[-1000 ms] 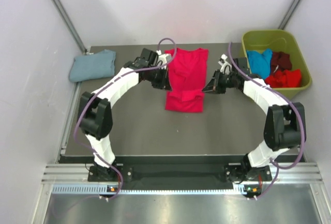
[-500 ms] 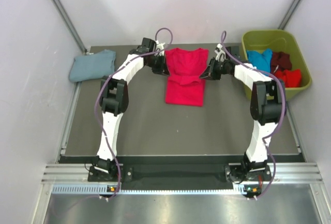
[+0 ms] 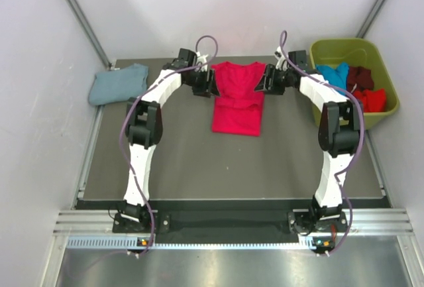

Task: Fold and stack the t-shirts
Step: Fold the tshirt

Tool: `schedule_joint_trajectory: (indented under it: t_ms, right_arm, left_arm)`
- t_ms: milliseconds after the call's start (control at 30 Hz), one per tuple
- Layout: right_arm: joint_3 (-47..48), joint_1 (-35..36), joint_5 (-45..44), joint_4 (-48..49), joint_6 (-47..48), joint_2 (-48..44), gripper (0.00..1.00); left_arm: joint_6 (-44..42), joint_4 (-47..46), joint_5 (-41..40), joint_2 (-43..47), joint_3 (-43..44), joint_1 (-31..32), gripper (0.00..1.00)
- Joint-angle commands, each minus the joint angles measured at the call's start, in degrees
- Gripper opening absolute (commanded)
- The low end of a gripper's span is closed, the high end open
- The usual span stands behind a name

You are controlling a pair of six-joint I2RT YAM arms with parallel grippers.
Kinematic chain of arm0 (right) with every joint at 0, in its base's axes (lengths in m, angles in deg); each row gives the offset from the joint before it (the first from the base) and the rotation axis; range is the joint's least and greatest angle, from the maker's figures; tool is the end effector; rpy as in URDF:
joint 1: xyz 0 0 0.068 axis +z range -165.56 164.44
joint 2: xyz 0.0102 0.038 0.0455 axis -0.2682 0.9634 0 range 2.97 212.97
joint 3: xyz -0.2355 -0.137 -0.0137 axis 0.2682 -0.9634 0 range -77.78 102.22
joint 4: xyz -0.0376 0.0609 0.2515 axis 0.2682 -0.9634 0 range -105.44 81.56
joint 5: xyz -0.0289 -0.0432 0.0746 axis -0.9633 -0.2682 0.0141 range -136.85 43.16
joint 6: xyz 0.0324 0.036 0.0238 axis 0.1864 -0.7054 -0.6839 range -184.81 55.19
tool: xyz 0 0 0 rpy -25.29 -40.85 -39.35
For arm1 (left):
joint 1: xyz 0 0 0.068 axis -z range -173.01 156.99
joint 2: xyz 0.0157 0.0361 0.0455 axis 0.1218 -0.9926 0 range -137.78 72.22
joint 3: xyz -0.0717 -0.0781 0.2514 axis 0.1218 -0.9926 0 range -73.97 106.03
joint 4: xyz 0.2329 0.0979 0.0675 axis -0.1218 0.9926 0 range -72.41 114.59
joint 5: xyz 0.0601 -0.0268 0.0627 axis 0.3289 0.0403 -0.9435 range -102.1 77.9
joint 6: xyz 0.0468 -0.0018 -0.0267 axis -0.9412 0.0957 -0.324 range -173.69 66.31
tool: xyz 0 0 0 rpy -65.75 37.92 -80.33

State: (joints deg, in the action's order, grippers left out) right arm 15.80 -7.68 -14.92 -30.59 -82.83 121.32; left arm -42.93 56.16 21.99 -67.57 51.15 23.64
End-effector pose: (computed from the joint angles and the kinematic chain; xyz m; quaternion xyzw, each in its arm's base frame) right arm 0.4572 0.0822 0.2215 -0.0215 0.8997 0.3284 0.2867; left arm 0.5076 -0.1726 0.1972 0.1388 0.9013 -0.3417 0.2271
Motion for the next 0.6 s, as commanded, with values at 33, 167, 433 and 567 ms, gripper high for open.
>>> schedule_joint_trajectory:
  t_ms: [33, 167, 433, 567]
  right_arm:
    - [-0.9, 1.5, 1.4, -0.5, 1.9, -7.0, 0.56]
    - [-5.8, 4.8, 4.8, 0.6, -1.2, -6.4, 0.56]
    - [-7.5, 10.0, 7.9, 5.5, -6.4, 1.1, 0.56]
    - [-3.5, 10.2, 6.8, 4.1, -5.3, 4.3, 0.56]
  left_arm:
    - [-2.1, -5.3, 4.8, 15.5, -12.7, -0.7, 0.66]
    - [-1.3, -2.2, 9.6, 17.2, -16.2, 0.1, 0.74]
    - [2.1, -3.5, 11.7, 15.9, -22.6, 1.7, 0.99]
    - [3.2, -4.5, 12.1, 13.1, -23.3, 1.7, 0.99]
